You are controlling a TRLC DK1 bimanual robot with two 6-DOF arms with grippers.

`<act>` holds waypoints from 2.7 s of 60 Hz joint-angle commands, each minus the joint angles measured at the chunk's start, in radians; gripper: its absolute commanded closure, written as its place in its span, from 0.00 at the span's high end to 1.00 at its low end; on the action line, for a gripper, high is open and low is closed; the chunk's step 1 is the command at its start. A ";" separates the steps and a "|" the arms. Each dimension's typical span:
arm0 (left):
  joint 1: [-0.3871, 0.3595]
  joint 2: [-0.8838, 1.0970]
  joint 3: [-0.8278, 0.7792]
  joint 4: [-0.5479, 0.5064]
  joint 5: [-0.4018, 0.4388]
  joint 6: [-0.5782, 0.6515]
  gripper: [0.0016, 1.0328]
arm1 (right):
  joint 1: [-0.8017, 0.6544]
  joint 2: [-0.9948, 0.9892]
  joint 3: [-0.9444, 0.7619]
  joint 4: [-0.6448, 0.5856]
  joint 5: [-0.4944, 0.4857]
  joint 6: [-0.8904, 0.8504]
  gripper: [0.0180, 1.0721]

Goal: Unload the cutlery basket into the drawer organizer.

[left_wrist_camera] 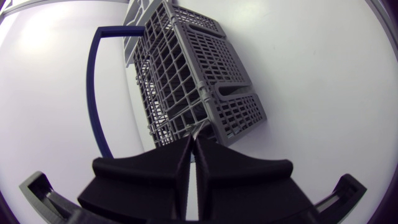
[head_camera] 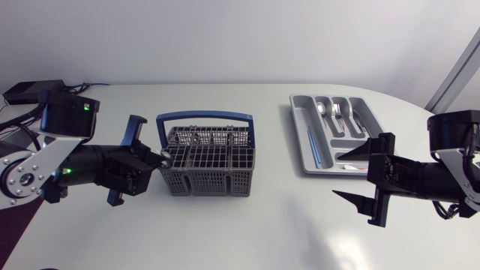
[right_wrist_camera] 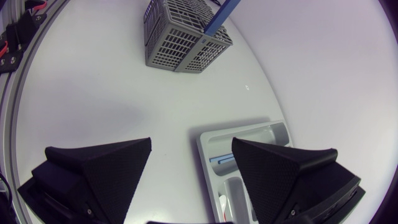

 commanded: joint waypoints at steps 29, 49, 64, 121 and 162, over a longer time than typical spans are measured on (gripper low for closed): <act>0.029 -0.119 0.003 0.008 0.025 -0.012 0.03 | 0.038 -0.082 -0.047 -0.031 0.002 0.035 0.88; 0.032 -0.202 -0.011 0.043 0.027 -0.044 0.03 | 0.060 -0.168 -0.052 -0.097 0.008 0.035 0.89; 0.019 -0.288 0.003 -0.025 0.033 -0.075 0.03 | 0.066 -0.199 -0.055 -0.122 0.011 0.038 0.89; -0.295 -0.028 0.407 -0.190 -0.182 -0.899 0.03 | 0.393 -0.395 -0.093 0.056 0.272 0.403 0.88; -0.402 0.332 0.689 -0.261 -0.039 -1.722 0.03 | 0.721 -0.323 -0.136 0.449 0.668 0.742 0.81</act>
